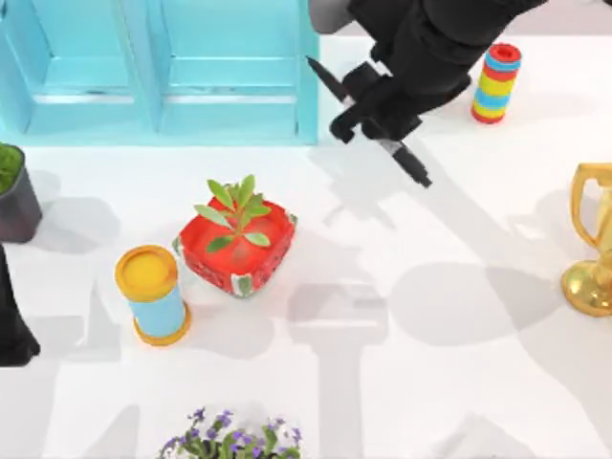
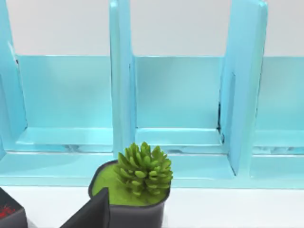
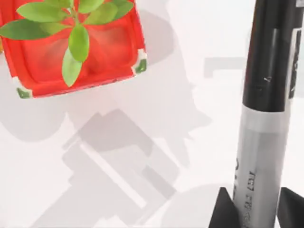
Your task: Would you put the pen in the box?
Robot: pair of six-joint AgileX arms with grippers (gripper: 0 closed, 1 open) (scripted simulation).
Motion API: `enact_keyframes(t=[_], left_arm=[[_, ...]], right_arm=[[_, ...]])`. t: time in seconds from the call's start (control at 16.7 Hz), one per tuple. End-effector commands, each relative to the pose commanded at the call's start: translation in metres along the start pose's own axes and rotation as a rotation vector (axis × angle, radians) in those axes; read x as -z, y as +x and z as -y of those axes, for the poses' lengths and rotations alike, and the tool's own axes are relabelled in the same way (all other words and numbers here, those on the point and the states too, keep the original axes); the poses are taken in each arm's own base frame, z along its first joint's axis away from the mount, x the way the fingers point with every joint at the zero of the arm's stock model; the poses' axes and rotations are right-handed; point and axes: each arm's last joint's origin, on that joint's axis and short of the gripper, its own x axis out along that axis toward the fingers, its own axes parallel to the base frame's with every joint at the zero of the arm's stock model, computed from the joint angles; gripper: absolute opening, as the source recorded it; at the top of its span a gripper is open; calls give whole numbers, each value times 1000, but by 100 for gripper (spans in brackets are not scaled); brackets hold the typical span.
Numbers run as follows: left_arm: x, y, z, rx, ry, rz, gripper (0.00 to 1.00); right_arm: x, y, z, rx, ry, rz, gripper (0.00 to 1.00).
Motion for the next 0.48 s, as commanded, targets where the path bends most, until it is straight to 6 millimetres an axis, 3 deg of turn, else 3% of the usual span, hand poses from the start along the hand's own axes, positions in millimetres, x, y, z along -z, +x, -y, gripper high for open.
enact_keyframes(t=[0.24,0.48], left_arm=[[0,0,0,0,0,0,100],[0,0,0,0,0,0,100]], right_arm=[[32,-37,101,144,636,83,0],[106,-67,205,325,1338,120,0]])
